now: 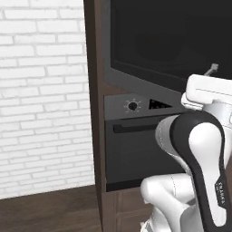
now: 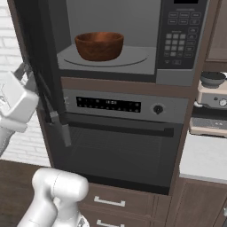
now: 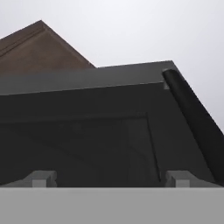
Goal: Open the microwave, place the bowl with waffle inside the microwave, then close the microwave door and turn it on.
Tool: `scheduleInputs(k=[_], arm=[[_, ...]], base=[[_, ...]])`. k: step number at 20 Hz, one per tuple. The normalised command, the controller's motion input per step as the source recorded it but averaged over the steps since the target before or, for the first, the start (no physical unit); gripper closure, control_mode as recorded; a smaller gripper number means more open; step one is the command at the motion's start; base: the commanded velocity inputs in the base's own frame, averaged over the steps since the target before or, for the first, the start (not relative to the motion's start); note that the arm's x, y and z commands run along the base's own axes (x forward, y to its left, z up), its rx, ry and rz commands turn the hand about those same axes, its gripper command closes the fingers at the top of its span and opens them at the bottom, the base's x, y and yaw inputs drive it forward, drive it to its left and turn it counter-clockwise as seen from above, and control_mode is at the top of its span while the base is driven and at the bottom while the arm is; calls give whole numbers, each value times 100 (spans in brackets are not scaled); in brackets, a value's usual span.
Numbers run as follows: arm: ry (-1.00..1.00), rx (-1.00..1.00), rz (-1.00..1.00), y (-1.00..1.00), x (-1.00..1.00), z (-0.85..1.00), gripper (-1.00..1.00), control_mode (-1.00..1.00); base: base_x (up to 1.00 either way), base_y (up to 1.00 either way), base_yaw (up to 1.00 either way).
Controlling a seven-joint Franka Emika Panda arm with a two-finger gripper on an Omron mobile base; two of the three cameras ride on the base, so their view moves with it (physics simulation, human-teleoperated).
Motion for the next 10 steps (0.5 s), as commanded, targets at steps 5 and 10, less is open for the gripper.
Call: scheduleInputs(k=[5,10], arm=[[15,27,4,-1,50,31,-100,-100],[22,27,3,-4,51,22,-100,-100]], base=[[0,0,0],[0,0,0]])
